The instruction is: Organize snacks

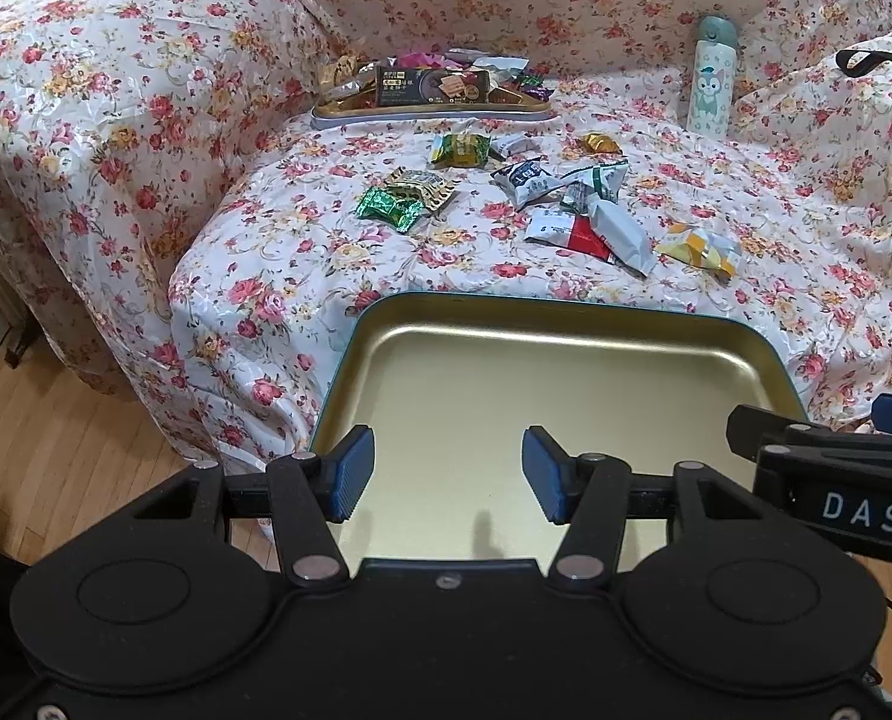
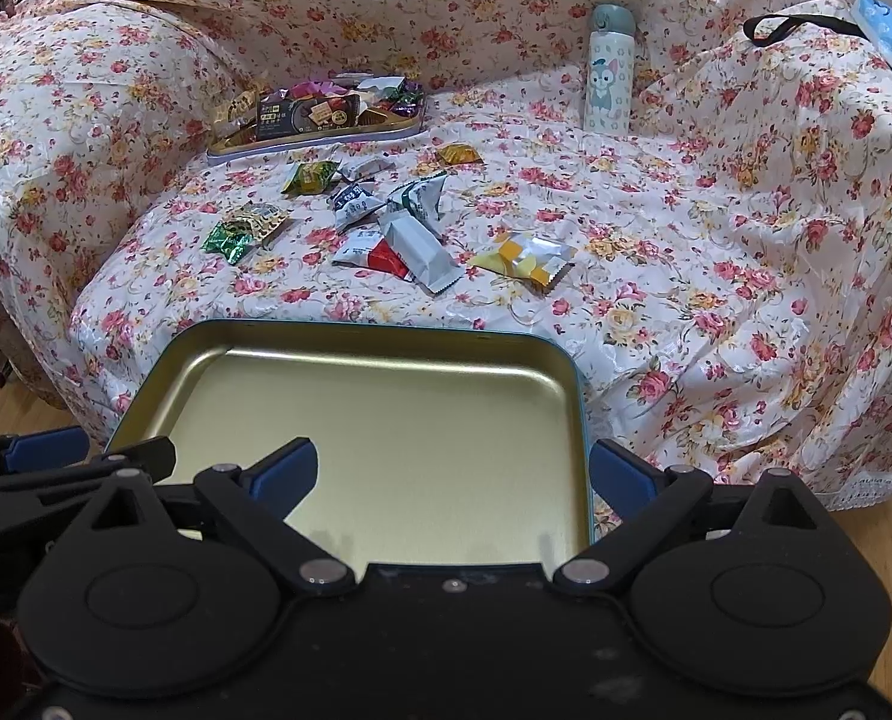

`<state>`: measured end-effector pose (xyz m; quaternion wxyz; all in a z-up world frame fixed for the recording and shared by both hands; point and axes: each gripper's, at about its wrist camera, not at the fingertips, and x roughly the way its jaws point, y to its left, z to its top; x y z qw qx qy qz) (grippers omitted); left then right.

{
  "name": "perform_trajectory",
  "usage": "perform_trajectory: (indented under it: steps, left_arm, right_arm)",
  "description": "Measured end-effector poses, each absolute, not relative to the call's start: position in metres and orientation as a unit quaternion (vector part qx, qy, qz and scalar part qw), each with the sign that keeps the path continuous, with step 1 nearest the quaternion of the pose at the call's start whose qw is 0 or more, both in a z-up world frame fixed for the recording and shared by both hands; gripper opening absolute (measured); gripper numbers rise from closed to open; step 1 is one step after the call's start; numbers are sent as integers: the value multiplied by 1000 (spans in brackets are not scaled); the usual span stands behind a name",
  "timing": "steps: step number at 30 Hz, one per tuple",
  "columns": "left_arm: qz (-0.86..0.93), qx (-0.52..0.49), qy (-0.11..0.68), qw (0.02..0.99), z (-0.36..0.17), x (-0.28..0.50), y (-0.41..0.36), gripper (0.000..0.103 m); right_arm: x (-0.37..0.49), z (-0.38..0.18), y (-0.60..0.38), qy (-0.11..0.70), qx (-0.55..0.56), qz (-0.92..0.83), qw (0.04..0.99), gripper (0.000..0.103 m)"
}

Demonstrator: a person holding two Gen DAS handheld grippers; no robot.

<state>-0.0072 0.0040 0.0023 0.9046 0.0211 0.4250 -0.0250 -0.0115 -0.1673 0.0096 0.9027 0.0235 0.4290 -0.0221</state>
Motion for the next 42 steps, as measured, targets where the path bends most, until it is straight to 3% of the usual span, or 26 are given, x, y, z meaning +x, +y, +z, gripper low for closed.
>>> perform_trajectory:
  steps: [42]
  left_arm:
    - [-19,7,444,896,-5,-3,10,60]
  right_arm:
    - [-9,0,-164,445,26,-5,895,94]
